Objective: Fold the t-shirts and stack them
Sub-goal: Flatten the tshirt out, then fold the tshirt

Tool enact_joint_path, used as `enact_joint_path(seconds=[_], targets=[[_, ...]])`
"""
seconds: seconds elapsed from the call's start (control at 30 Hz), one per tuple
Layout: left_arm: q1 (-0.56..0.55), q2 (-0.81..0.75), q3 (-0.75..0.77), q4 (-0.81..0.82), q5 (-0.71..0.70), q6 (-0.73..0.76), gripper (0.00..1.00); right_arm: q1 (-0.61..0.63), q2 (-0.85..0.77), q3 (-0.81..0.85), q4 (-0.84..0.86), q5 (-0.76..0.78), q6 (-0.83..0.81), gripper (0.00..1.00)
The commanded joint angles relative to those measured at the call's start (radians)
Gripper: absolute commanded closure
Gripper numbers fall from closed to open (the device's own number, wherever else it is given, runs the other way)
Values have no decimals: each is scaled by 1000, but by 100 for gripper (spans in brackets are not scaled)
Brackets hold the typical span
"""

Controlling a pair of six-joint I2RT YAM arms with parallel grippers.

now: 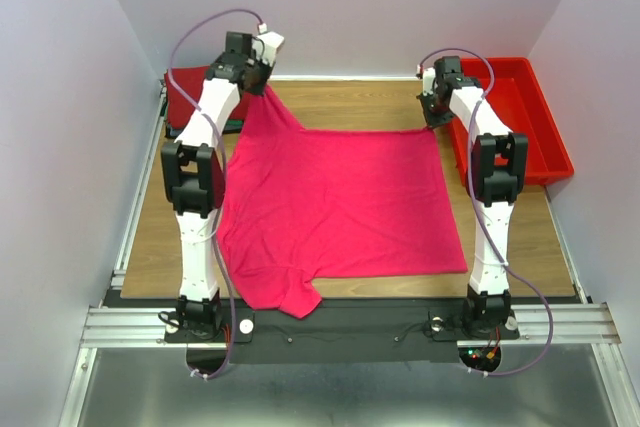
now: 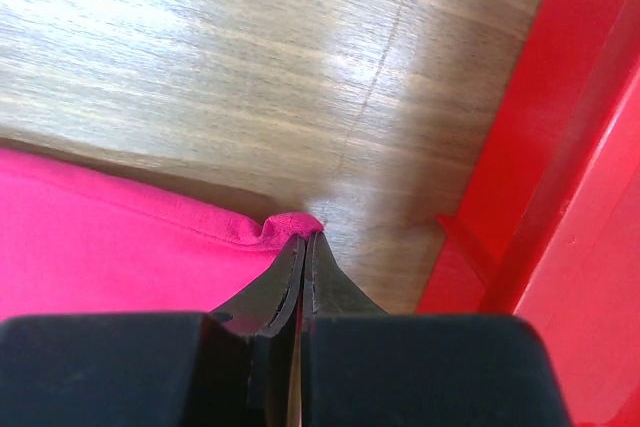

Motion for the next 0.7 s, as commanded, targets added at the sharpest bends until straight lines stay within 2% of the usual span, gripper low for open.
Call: enact_joint_path(seconds=[0.0, 0.27, 0.67], targets=[[29, -132, -45, 73, 38, 34, 100, -12, -88, 23, 31, -23, 17, 99], [51, -198, -147, 79, 90, 43, 100, -12, -157, -35, 54, -55, -2, 99], [51, -365, -430, 148, 84, 17, 100, -13, -266, -150, 58, -106, -63, 99]])
